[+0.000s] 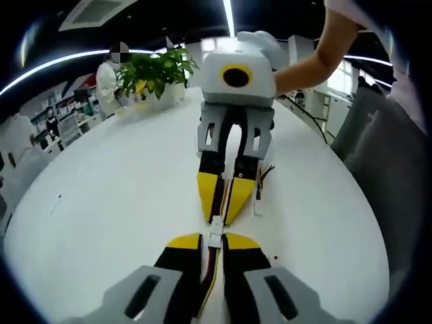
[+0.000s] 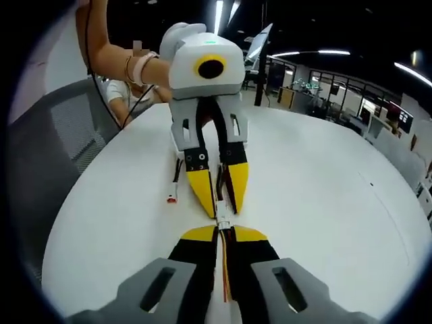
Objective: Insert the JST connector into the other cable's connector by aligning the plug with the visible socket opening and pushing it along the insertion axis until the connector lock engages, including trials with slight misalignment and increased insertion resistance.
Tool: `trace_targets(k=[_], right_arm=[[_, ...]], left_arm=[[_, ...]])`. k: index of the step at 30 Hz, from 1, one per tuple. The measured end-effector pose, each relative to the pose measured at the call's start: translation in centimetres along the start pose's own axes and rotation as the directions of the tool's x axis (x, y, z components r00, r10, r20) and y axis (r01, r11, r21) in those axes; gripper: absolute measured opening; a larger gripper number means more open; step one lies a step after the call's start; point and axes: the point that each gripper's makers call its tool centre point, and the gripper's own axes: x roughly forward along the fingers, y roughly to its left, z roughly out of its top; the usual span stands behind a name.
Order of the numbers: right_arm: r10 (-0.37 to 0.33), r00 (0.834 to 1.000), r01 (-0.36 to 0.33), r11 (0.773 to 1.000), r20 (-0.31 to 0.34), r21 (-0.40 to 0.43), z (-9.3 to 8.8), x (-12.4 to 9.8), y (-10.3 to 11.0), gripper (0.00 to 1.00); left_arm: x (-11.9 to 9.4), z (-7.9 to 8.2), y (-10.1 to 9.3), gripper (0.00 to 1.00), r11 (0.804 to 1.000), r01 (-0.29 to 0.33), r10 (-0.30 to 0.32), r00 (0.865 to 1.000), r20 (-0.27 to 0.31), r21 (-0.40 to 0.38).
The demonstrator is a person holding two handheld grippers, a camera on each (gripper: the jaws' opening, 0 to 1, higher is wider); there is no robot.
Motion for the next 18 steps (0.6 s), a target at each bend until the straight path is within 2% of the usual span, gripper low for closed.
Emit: trace_targets(k=[2, 8, 12, 18], right_arm=[[0.001, 1.0, -0.002, 1.0, 0.007, 0.027, 0.0, -0.1, 0.0, 0.07], [-0.017, 1.0, 0.017, 0.999, 0.002, 0.044, 0.0, -0.5, -0.2, 0.13], [-0.044, 0.999, 0.042, 0.997, 0.031, 0.063, 0.5, -1.4, -0.7, 0.14], [-0.066, 0.997, 0.064, 0.997, 0.046, 0.043, 1.4, -2.6, -0.8, 0.14]], left_arm=[[0.0, 0.0, 0.0, 0.07, 0.999, -0.008, 0.008, 1.0, 0.006, -0.032], [-0.2, 0.1, 0.2, 0.12, 0.999, -0.042, 0.042, 0.999, 0.007, -0.024], [-0.7, 0.4, 0.3, 0.15, 0.994, -0.049, 0.052, 0.998, 0.027, -0.095], [-2.1, 1.4, 1.0, 0.17, 0.994, -0.085, 0.089, 0.995, 0.054, -0.069]])
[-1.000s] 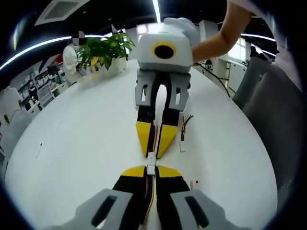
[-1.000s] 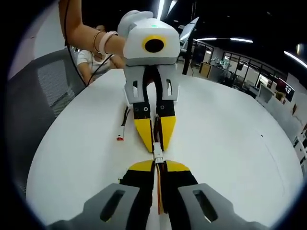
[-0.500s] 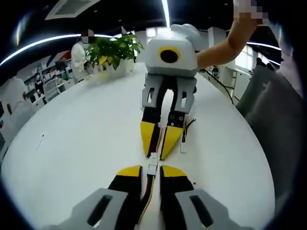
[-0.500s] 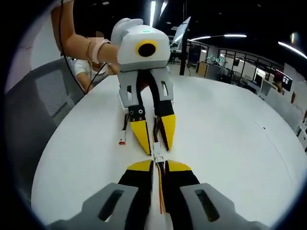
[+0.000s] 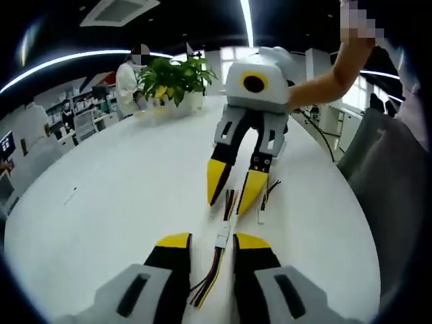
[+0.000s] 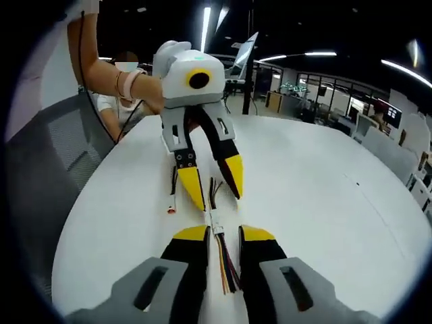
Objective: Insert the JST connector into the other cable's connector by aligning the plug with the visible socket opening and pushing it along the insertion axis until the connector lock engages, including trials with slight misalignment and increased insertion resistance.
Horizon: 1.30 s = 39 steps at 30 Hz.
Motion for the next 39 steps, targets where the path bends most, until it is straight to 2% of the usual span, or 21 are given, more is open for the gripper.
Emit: trace_targets(k=[3, 8, 19, 26, 39], right_arm=[[-0.011, 1.0, 0.011, 1.0, 0.008, 0.002, 0.1, -0.6, 0.1, 0.14], [-0.024, 0.999, 0.024, 1.0, 0.021, -0.005, 0.1, -1.1, 0.5, 0.14], [-0.005, 0.999, 0.005, 1.0, 0.04, 0.009, 0.1, -1.1, 1.5, 0.13], [0.014, 1.0, -0.015, 0.999, 0.018, 0.034, -0.7, -1.0, 2.7, 0.13], [0.02, 1.0, -0.019, 0.997, -0.011, 0.071, -2.8, -0.5, 3.4, 0.09]], left_arm=[[-0.4, 0.0, 0.1, 0.17, 1.0, -0.004, 0.004, 1.0, 0.009, 0.011], [-1.0, 0.1, -0.8, 0.18, 1.0, 0.006, -0.006, 1.0, 0.002, 0.03], [-1.6, -0.2, -2.5, 0.19, 0.999, 0.02, -0.019, 1.0, -0.012, 0.047], [-1.7, -0.2, -3.9, 0.19, 0.999, 0.043, -0.042, 0.999, 0.025, -0.023], [-1.6, -2.2, -5.6, 0.18, 0.999, 0.044, -0.045, 0.998, -0.038, -0.028]])
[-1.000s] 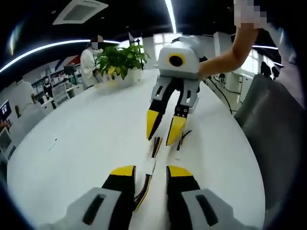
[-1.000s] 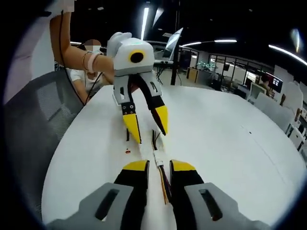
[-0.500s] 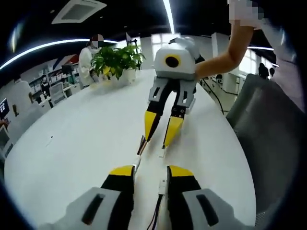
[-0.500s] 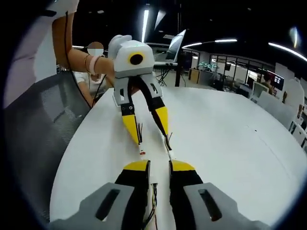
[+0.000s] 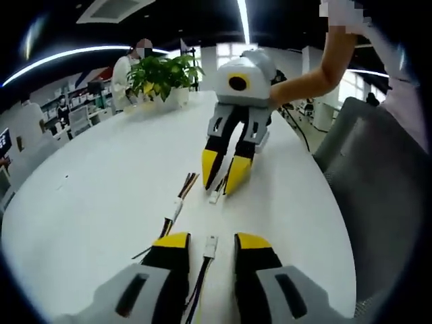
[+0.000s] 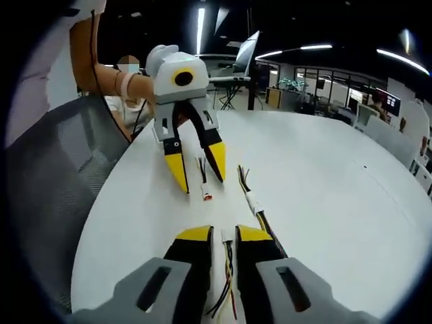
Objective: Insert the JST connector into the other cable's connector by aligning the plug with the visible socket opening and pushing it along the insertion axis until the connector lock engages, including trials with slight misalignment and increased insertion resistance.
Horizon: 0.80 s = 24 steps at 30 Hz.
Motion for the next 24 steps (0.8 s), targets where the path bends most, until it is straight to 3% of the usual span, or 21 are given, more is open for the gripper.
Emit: trace_targets(k=[13, 24], right_arm=[[-0.015, 1.0, 0.015, 1.0, -0.005, 0.008, -0.4, 0.2, 0.2, 0.08], [-0.016, 1.0, 0.016, 1.0, -0.001, 0.013, -0.5, 0.1, 0.7, 0.06]], left_arm=[[0.1, -1.1, 0.0, 0.16, 1.0, -0.006, 0.006, 0.999, -0.032, 0.008], [-0.2, -1.3, 0.6, 0.07, 1.0, -0.023, 0.023, 1.0, 0.019, -0.004]])
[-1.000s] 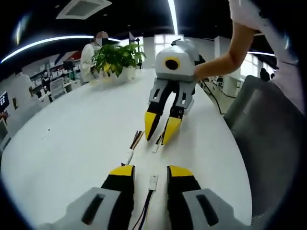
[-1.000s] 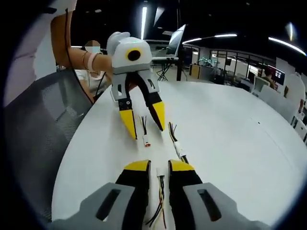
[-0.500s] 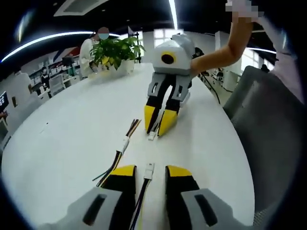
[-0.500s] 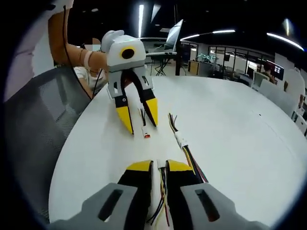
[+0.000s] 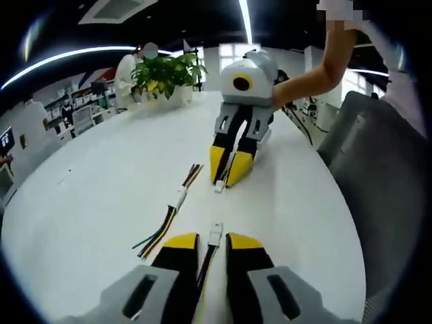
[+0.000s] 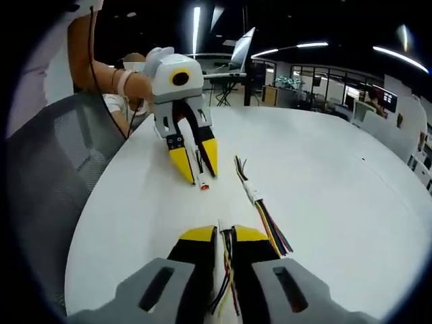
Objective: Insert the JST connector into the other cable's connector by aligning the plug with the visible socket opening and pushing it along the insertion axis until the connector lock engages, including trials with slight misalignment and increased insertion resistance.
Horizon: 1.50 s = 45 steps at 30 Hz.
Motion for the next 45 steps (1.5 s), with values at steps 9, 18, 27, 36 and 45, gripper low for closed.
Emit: trace_targets(k=[9, 18, 27, 36, 45], right_arm=[[0.002, 1.0, -0.002, 1.0, 0.008, -0.019, 0.1, 0.0, 0.0, 0.04], [-0.002, 1.0, 0.002, 0.999, 0.002, -0.043, 0.2, -0.1, 0.2, 0.04], [-0.01, 1.0, 0.009, 0.998, -0.014, -0.055, 0.2, -0.1, 0.4, 0.04], [-0.031, 1.0, 0.031, 0.998, -0.005, -0.055, 1.5, -0.6, 0.3, 0.04], [-0.039, 0.999, 0.039, 0.999, 0.011, -0.023, 3.0, -0.8, 0.4, 0.04]], left_arm=[[0.0, 0.0, -0.6, 0.01, 1.0, 0.019, -0.019, 1.0, 0.015, -0.007], [0.1, 0.0, -0.8, 0.0, 0.999, 0.021, -0.022, 1.0, 0.007, 0.028], [0.3, 0.1, -0.6, 0.0, 0.999, -0.001, 0.002, 1.0, -0.011, 0.054], [0.3, 0.2, -0.9, 0.0, 0.999, 0.01, -0.008, 1.0, -0.03, 0.041], [-0.3, 2.1, -0.2, 0.0, 0.998, -0.001, 0.002, 1.0, -0.012, 0.058]])
